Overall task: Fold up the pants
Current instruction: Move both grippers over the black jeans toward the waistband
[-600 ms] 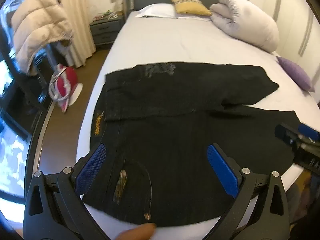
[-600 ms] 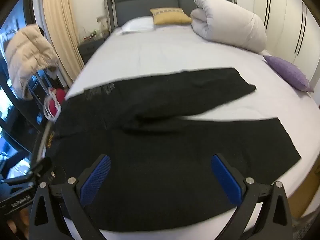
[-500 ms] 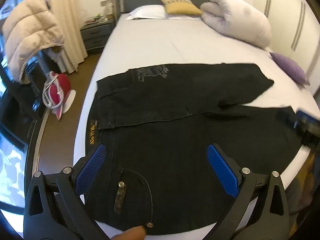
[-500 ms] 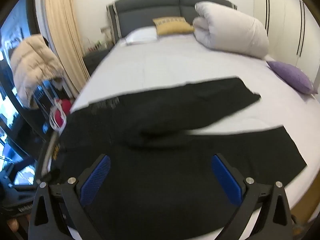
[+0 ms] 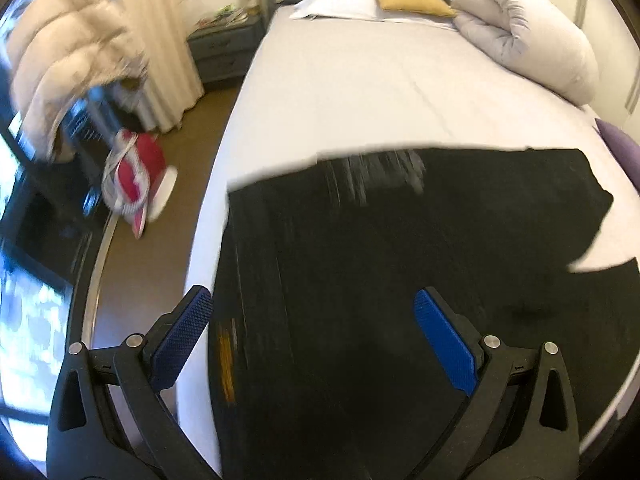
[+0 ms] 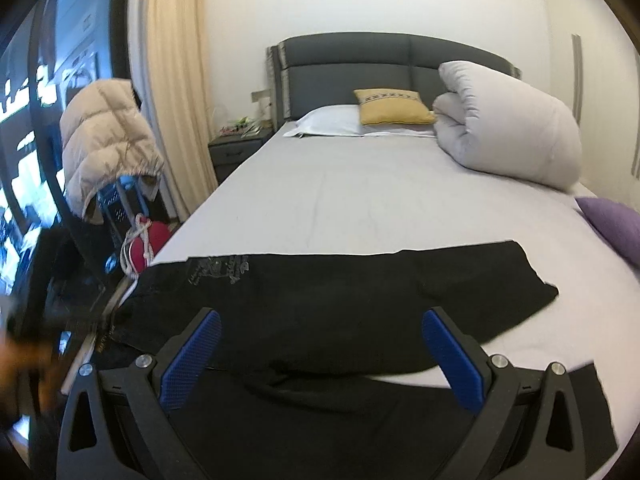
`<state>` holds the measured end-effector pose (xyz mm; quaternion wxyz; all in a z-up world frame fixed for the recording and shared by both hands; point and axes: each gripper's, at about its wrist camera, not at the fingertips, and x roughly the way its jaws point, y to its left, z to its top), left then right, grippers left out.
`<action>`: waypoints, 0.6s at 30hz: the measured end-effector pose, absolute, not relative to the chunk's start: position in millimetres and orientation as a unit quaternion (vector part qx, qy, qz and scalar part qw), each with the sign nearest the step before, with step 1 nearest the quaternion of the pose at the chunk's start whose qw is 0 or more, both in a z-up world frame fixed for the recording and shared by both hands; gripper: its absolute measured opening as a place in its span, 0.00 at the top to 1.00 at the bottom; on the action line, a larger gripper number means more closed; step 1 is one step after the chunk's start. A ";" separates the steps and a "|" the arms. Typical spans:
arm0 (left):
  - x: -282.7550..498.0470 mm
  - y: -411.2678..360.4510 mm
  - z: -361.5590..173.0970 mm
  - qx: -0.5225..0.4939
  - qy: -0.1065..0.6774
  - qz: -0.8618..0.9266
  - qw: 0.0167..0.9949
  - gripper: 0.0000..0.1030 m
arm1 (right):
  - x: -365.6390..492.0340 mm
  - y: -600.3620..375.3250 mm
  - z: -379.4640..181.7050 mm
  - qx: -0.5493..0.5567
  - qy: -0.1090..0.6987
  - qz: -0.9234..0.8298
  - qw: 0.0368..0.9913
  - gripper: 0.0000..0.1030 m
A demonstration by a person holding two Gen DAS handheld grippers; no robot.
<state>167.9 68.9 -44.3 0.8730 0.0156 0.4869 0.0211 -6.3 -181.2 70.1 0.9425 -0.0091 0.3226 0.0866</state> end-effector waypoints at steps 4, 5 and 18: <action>265.5 81.8 -62.5 0.042 0.483 -0.066 0.872 0.02 | 11.0 -184.3 60.8 -0.031 0.336 0.128 0.932 0.00; 285.3 80.7 -68.8 0.063 0.492 -0.089 0.864 0.02 | 18.3 -185.1 57.1 -0.037 0.343 0.148 0.927 0.03; 361.8 90.3 -132.5 0.084 0.610 -0.259 0.744 0.22 | 67.4 -182.6 21.0 -0.050 0.400 0.221 0.888 0.27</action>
